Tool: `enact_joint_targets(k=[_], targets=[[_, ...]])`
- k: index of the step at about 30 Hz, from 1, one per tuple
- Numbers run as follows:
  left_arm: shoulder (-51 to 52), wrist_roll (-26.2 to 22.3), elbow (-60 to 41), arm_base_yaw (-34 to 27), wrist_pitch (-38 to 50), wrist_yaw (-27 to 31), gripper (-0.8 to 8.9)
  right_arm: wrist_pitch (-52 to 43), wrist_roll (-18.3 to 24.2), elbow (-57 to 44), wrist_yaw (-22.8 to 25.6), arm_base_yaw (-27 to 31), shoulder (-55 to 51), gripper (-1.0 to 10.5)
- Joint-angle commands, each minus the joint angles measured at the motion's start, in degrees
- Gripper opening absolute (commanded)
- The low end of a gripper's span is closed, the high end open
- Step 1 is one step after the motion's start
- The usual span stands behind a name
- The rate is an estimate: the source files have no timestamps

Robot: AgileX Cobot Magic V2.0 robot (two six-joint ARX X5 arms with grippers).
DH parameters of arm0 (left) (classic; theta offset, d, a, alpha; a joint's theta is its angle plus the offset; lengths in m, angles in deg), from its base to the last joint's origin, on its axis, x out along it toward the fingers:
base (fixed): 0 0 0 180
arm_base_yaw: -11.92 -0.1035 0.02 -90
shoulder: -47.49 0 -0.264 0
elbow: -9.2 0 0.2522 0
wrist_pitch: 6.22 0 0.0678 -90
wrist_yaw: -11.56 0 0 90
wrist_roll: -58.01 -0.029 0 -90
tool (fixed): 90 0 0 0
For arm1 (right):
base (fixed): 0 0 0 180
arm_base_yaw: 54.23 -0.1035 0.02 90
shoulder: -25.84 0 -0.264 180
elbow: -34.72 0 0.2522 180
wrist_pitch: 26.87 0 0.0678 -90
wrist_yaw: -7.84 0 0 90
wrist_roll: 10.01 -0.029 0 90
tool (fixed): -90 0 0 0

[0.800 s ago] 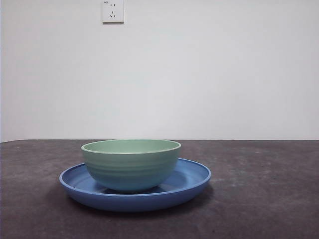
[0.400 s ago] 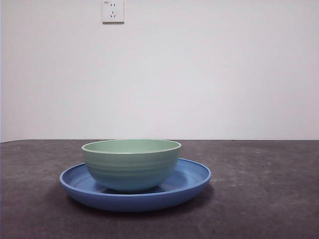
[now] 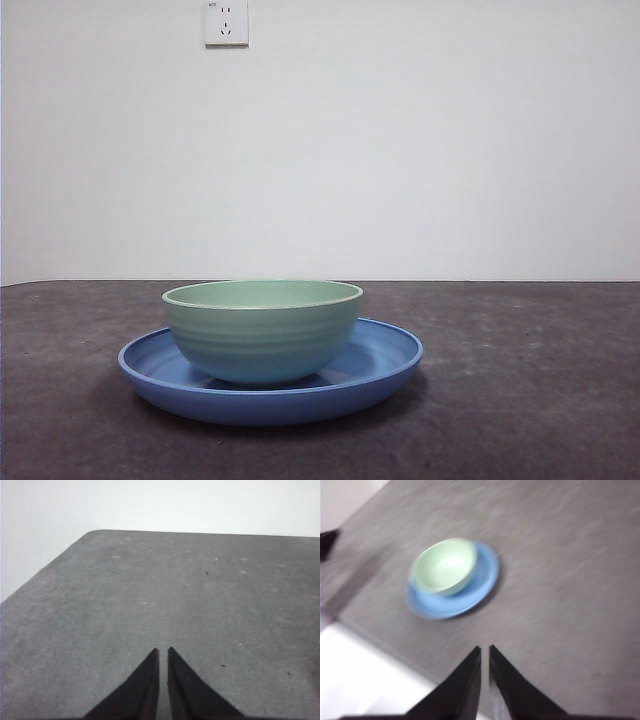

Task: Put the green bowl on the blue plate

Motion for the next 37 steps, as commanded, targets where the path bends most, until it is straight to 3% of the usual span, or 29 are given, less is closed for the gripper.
enact_joint_targets(k=[1, 5, 10, 16, 24, 37], targets=[[0.1, 0.3, -1.2, -0.1, -0.2, 0.4, 0.27, -6.9, 9.6, -1.4, 0.2, 8.7, -1.1, 0.2], [0.1, 0.3, -1.2, -0.1, -0.2, 0.4, 0.27, -22.9, 16.7, -9.5, -0.4, 19.4, -4.6, 0.2], [0.1, 0.3, -1.2, -0.1, -0.2, 0.4, 0.27, -41.1, 16.9, -25.5, -0.4, 28.2, -9.7, 0.2], [0.1, 0.3, -1.2, -0.1, -0.2, 0.4, 0.27, -56.9, 15.3, -43.0, -0.1, 31.6, -14.0, 0.2], [0.1, 0.3, -1.2, -0.1, -0.2, 0.4, 0.27, -66.2, 15.4, -55.0, -0.1, 31.6, -18.5, 0.2], [0.1, 0.3, -1.2, -0.1, -0.2, 0.4, 0.27, -66.4, 15.1, -60.1, 1.6, 31.5, -19.2, 0.2]])
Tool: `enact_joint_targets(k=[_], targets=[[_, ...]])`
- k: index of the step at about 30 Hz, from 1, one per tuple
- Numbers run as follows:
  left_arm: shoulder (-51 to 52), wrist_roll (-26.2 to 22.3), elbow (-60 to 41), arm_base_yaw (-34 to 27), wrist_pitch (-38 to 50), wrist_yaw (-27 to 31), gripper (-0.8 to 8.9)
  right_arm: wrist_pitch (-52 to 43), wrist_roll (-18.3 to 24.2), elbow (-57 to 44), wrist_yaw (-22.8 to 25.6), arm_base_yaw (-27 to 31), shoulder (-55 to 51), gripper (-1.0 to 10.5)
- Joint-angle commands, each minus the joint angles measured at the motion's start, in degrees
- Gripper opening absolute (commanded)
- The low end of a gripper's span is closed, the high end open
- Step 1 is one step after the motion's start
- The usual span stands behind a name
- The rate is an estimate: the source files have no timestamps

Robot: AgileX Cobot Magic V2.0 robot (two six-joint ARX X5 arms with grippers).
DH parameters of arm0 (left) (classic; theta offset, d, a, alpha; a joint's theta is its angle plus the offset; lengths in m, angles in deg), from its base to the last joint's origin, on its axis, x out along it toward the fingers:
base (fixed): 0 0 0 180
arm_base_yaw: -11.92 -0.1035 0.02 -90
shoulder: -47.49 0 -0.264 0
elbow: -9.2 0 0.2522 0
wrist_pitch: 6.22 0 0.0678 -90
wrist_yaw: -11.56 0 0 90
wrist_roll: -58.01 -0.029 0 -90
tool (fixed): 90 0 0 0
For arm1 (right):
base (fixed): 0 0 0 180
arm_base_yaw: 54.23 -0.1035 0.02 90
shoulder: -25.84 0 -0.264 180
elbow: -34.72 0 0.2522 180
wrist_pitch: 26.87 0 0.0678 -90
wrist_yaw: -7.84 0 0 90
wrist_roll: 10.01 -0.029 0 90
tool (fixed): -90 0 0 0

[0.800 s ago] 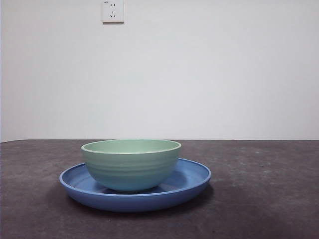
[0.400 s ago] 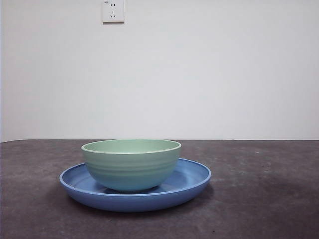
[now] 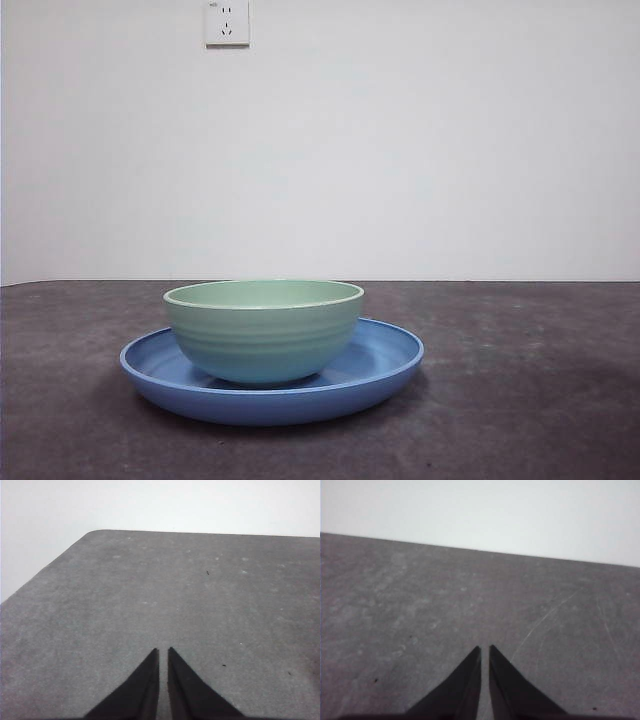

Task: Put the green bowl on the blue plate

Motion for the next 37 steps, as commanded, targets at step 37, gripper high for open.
enact_joint_targets(k=[37], targets=[[0.1, 0.3, -1.2, -0.1, -0.2, 0.4, 0.27, 2.6, -5.0, -0.7, 5.9, -2.1, 0.0, 0.2]])
